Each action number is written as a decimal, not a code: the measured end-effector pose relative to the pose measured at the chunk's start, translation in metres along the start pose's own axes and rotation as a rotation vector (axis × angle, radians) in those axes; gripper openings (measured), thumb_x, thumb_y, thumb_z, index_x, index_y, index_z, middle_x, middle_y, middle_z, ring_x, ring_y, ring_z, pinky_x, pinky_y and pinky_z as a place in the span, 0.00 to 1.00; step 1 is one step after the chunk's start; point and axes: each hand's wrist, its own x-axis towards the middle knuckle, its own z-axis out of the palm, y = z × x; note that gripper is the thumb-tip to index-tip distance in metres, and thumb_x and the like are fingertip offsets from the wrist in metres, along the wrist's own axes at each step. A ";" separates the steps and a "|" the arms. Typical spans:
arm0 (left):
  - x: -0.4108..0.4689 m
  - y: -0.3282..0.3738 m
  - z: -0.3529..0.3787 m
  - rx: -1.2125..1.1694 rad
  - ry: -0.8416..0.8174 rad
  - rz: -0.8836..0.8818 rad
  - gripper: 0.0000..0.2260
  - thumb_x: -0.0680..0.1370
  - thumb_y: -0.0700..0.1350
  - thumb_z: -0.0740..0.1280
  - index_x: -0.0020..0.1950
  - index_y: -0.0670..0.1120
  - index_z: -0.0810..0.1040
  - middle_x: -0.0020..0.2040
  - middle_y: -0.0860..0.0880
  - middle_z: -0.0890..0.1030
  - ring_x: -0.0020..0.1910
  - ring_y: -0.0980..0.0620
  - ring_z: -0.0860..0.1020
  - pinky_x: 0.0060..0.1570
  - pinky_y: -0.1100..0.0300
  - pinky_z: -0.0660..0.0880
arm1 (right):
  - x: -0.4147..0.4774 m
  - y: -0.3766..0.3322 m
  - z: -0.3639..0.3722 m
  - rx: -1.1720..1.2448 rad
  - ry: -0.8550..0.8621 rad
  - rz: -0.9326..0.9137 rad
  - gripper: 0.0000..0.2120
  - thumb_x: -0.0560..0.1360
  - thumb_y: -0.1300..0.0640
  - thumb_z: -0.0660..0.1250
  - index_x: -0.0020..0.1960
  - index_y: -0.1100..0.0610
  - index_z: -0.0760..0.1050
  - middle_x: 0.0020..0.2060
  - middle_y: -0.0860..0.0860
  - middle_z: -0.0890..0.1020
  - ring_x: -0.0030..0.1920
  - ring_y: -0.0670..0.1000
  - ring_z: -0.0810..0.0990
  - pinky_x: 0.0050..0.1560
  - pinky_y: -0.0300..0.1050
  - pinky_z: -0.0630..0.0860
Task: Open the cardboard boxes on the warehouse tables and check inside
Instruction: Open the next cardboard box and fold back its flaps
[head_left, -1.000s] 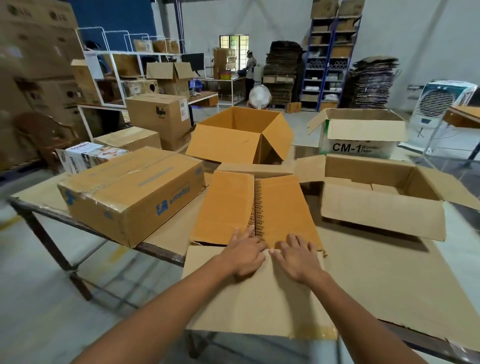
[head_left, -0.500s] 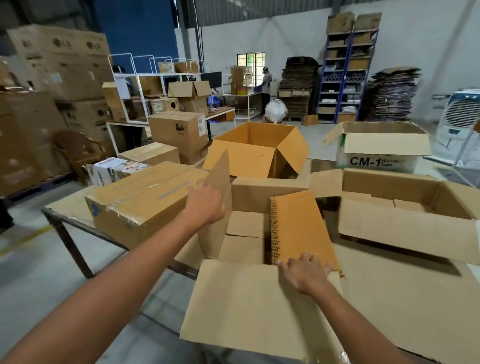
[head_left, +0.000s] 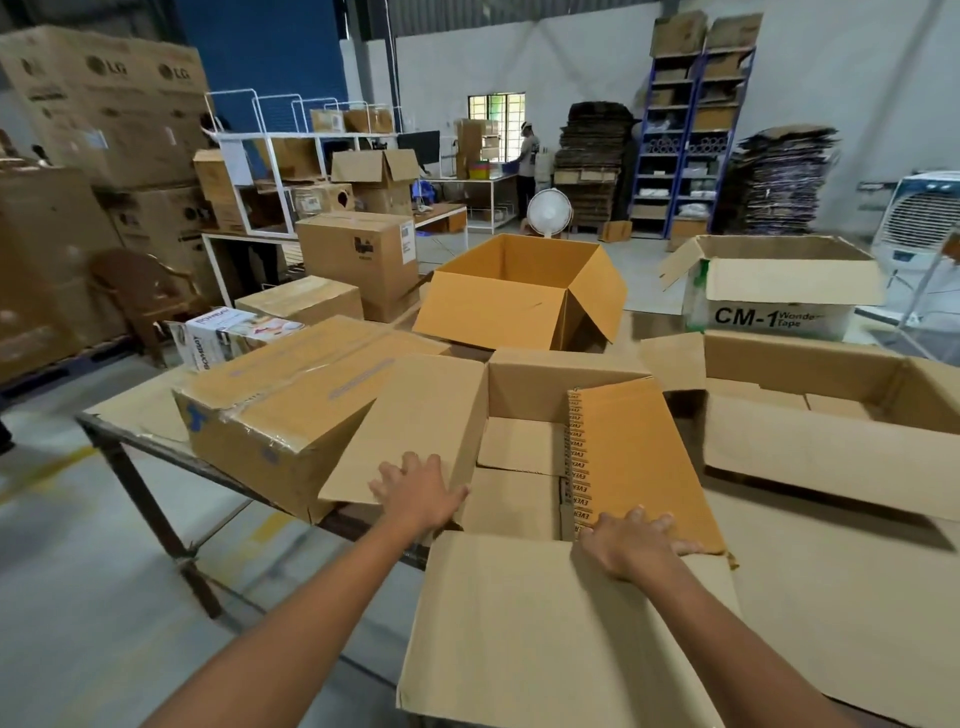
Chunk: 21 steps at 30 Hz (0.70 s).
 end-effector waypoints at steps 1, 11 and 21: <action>0.001 0.005 0.006 -0.011 -0.008 -0.002 0.33 0.76 0.66 0.62 0.75 0.51 0.61 0.77 0.40 0.58 0.75 0.29 0.55 0.71 0.30 0.53 | 0.001 -0.002 -0.001 0.012 -0.005 0.011 0.29 0.81 0.40 0.46 0.79 0.50 0.58 0.80 0.61 0.46 0.77 0.72 0.42 0.63 0.86 0.45; 0.035 0.028 0.020 -0.062 -0.068 -0.008 0.26 0.76 0.51 0.67 0.71 0.52 0.62 0.71 0.41 0.63 0.69 0.32 0.63 0.66 0.36 0.64 | 0.005 -0.008 -0.001 -0.025 0.159 0.137 0.30 0.77 0.36 0.55 0.72 0.54 0.67 0.73 0.63 0.63 0.71 0.69 0.59 0.67 0.77 0.54; 0.048 0.037 0.034 -0.207 -0.090 0.094 0.20 0.81 0.43 0.59 0.72 0.43 0.64 0.67 0.39 0.72 0.62 0.38 0.75 0.55 0.49 0.74 | 0.034 -0.026 -0.002 0.132 0.193 0.274 0.34 0.77 0.45 0.60 0.79 0.54 0.53 0.77 0.67 0.51 0.73 0.78 0.49 0.63 0.86 0.47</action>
